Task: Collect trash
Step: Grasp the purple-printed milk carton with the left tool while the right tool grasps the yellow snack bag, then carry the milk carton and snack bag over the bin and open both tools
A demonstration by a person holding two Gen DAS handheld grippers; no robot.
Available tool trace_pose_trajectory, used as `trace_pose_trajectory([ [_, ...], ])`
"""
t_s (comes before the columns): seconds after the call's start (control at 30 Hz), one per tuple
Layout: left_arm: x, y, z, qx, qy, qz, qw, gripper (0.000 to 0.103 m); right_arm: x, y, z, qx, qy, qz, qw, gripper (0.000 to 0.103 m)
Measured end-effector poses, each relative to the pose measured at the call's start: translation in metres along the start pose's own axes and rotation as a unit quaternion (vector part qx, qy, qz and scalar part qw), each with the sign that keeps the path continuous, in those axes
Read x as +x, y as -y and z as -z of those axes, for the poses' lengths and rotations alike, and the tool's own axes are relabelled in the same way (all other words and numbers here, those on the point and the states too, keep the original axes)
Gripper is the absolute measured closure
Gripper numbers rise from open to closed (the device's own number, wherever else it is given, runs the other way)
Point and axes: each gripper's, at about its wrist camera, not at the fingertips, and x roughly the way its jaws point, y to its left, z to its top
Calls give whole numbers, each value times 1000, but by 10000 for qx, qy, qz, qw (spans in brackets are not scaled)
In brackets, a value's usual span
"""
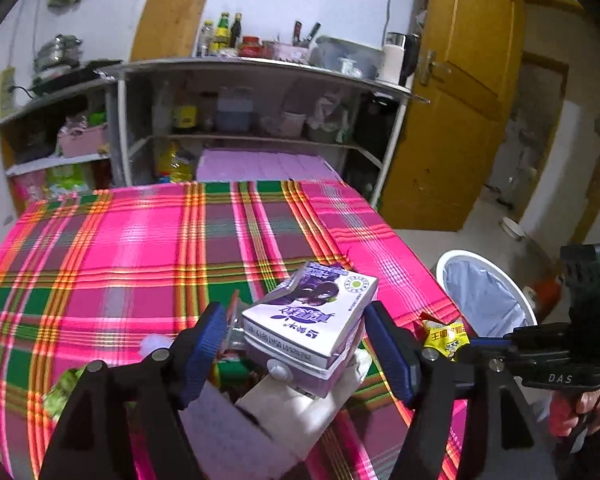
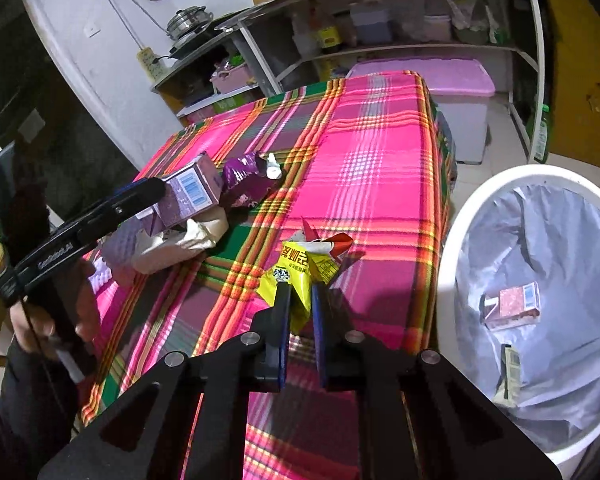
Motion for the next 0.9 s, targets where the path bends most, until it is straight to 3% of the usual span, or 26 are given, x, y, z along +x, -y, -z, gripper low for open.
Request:
trace_pose_trajectory([
  [0.27,5,16,4,177,-106,150,9997,31,-5,5,4,38,39,8,10000,92],
  [0.37,4,20,8,146,-110,119,9998,39,-8,6,5,31,64,10,10000,92],
  [0.47,1,23,11,137,-70,-20,9999,41,-13,5,6,9,101,22,9999,92],
  [0.9,-59,51,24,-195,479,-233,9984,41,-44,2,15,-27,295,27,9996,93],
])
